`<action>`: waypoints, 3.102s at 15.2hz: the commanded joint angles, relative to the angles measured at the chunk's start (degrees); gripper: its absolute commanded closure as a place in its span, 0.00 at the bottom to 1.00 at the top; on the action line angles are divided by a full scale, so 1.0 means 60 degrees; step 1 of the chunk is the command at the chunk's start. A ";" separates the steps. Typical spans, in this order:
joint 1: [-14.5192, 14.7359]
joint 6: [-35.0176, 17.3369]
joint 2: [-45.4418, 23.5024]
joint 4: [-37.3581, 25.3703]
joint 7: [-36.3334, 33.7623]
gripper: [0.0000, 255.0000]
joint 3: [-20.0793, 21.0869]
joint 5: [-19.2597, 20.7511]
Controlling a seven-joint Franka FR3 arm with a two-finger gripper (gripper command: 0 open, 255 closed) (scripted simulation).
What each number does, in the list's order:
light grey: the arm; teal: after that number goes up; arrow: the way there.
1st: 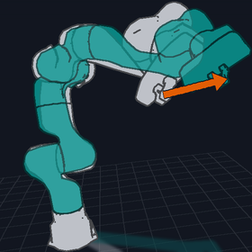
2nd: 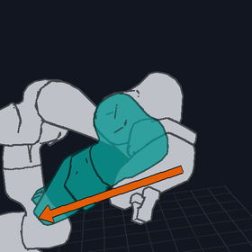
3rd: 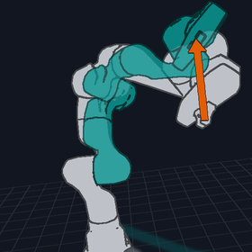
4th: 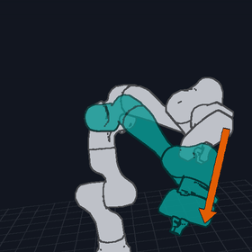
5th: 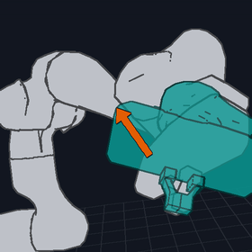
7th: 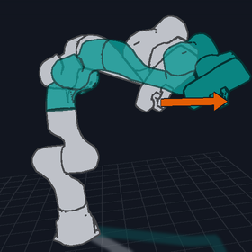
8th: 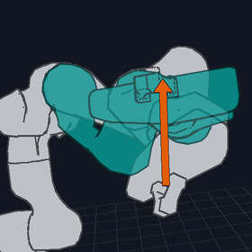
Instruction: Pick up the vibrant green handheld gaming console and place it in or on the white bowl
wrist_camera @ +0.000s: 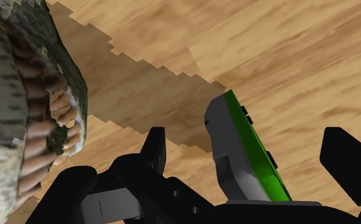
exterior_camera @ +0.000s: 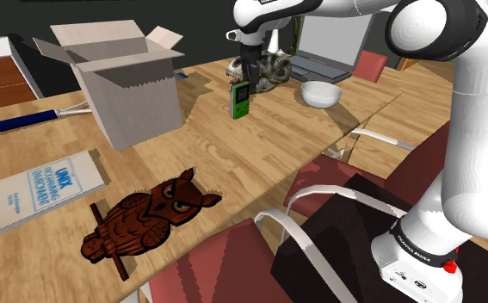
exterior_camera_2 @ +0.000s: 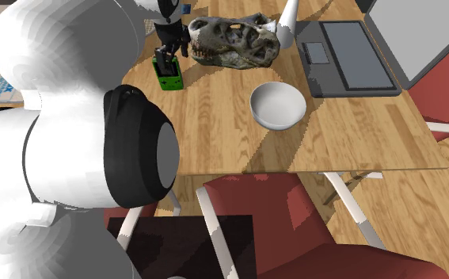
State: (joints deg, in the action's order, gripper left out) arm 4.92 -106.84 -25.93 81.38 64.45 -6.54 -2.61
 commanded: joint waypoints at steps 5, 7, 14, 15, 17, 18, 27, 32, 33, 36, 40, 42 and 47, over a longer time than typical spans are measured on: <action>-0.0001 0.0002 -0.0001 -0.0003 0.0001 1.00 0.0000 0.0000; -0.0001 0.0006 -0.0003 -0.0009 0.0000 1.00 0.0000 0.0000; -0.0009 0.0486 0.0048 -0.0439 -0.0006 1.00 -0.0006 0.0008; -0.0012 0.0612 0.0055 -0.0558 -0.0008 1.00 -0.0008 0.0010; -0.0018 0.0866 0.0059 -0.0808 -0.0010 1.00 -0.0010 0.0012; -0.0022 0.0995 0.0057 -0.0939 -0.0012 1.00 -0.0011 0.0012; -0.0073 0.2242 -0.0102 -0.2346 -0.0017 1.00 -0.0017 0.0000; -0.0121 0.3029 -0.0338 -0.3370 -0.0019 1.00 -0.0016 -0.0023; -0.0133 0.3200 -0.0404 -0.3606 -0.0019 1.00 -0.0016 -0.0030; -0.0178 0.3747 -0.0651 -0.4401 -0.0020 1.00 -0.0012 -0.0054; -0.0555 0.3657 -0.0099 -0.3757 0.0519 1.00 -0.0155 -0.0059; -0.0804 0.3540 0.0234 -0.3305 0.0888 1.00 -0.0259 -0.0060; -0.1454 0.3410 0.0805 -0.2600 0.1843 1.00 -0.0547 -0.0084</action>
State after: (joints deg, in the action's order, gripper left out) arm -2.85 -86.78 -20.97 66.33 74.19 -9.47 -2.95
